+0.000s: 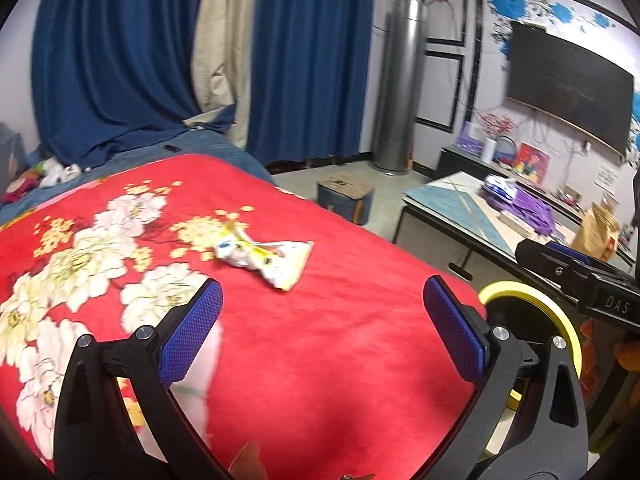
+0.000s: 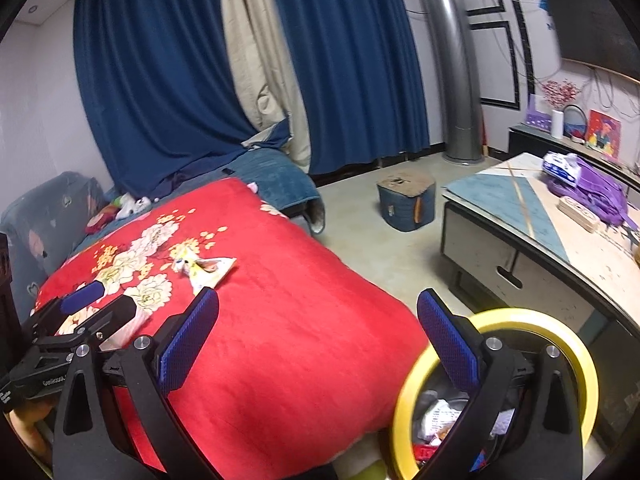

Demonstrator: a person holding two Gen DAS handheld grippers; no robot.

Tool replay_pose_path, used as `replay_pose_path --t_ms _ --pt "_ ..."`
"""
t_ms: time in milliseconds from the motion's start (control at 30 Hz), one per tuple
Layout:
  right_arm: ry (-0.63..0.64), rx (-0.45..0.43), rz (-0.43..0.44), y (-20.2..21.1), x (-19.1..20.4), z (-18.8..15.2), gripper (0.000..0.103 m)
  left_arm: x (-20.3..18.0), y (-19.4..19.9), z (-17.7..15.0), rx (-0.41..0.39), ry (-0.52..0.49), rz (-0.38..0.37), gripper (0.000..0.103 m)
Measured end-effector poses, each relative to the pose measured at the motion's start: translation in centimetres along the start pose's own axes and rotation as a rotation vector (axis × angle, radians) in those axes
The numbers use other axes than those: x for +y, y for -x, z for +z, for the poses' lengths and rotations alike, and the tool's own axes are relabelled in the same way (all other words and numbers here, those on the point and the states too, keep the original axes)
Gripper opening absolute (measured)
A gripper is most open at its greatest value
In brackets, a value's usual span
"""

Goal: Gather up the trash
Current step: 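Move both tools back over the yellow-white wrapper on the bedspread, then grasp the yellow-white wrapper with the right gripper while the left grasps another white foam net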

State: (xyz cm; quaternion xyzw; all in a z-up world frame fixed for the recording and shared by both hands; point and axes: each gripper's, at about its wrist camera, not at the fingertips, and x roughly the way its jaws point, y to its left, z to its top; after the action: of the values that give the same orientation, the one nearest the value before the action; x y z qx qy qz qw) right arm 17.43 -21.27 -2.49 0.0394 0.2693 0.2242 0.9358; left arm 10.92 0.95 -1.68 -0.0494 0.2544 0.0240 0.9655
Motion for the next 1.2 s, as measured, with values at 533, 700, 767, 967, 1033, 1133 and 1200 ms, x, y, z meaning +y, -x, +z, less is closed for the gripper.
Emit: replay_pose_path --t_ms 533,700,767,967,1033,1133,1200 --pt "0.006 0.117 0.131 -7.3 5.4 1.6 0.097 4.7 -0.4 -0.2 0.063 0.102 0.116 0.092" --pt "-0.007 0.160 0.145 -9.8 6.6 1.6 0.096 6.4 -1.4 -1.2 0.122 0.156 0.125 0.092" --pt "-0.022 0.182 0.158 -11.0 7.2 1.5 0.094 6.7 -1.9 -1.6 0.146 0.169 0.121 0.092" --pt "-0.032 0.252 0.146 -14.4 8.4 1.1 0.086 7.6 -3.4 -2.9 0.240 0.213 0.107 0.082" --pt "-0.030 0.269 0.147 -15.5 9.0 0.8 0.084 7.8 -3.8 -3.2 0.263 0.225 0.095 0.075" --pt "-0.048 0.293 0.151 -17.1 9.7 0.7 0.078 7.8 -4.2 -3.6 0.287 0.237 0.068 0.058" --pt "-0.066 0.305 0.149 -18.1 9.8 0.7 0.073 7.8 -4.4 -3.9 0.296 0.243 0.052 0.044"
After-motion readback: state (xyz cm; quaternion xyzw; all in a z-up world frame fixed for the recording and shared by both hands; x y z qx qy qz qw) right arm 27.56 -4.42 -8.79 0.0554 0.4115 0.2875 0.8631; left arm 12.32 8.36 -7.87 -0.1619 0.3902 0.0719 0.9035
